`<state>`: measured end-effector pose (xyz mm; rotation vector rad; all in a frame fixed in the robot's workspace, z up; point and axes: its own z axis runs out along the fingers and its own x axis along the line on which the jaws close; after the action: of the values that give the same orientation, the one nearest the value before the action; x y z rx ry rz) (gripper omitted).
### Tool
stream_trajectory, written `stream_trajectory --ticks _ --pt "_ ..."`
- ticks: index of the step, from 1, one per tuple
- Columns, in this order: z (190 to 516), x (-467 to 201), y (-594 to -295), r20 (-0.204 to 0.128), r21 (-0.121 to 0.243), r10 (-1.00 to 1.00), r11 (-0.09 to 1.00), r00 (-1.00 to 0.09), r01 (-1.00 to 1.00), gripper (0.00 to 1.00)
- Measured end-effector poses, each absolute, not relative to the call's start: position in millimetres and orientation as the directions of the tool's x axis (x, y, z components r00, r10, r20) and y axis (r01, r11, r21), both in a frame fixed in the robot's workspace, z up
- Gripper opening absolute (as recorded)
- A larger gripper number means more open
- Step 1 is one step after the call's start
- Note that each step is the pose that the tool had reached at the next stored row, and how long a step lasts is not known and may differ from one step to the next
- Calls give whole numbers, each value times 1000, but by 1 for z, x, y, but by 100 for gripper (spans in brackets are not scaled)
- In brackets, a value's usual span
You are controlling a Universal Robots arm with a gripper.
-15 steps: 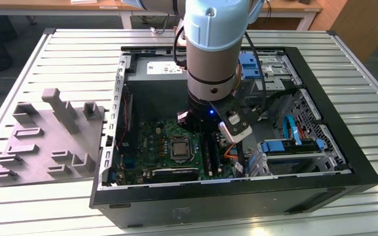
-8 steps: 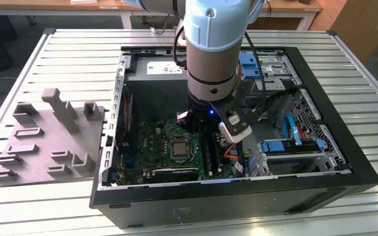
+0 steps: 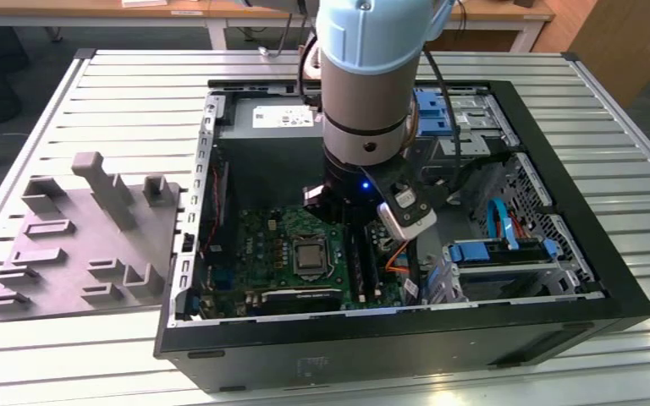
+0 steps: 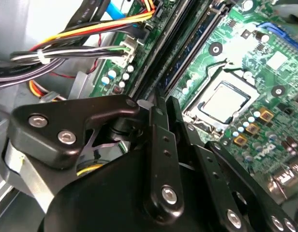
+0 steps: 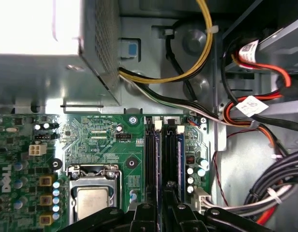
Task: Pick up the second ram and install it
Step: 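Insert the second ram into the second slot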
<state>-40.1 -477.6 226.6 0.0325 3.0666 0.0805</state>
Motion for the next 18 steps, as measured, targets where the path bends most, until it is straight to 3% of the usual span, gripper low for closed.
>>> stream_trajectory --ticks 18 --pt "237 -40 -478 -73 53 23 998 -997 19 21"
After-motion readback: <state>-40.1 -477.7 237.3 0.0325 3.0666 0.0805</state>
